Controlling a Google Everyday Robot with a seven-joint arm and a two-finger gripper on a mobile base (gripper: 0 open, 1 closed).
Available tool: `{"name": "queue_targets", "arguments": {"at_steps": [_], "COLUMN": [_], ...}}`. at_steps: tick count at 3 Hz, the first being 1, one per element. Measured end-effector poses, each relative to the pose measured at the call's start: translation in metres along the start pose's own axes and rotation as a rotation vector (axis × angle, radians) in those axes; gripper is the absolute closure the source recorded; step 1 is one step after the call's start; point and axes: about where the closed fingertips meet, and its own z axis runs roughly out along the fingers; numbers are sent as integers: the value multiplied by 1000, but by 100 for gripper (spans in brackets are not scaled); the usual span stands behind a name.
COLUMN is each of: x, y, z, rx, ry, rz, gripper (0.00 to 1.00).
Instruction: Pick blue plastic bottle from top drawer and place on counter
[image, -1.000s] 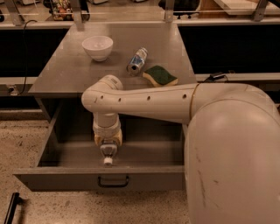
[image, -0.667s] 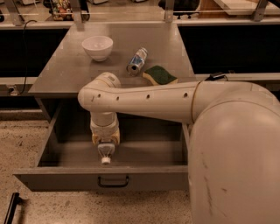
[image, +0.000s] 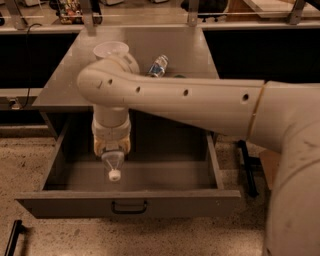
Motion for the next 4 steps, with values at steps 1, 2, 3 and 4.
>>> {"name": "queue_targets", "arguments": {"at_steps": [1, 2, 3, 4], "x": [-2, 8, 25, 68], "y": [-4, 2, 9, 32], "z": [-52, -85, -114, -143], "rx": [-6, -14, -14, 11], "ry": [-23, -65, -79, -35], "rz": [-89, -117, -112, -9], "gripper": [100, 100, 100, 100]}}
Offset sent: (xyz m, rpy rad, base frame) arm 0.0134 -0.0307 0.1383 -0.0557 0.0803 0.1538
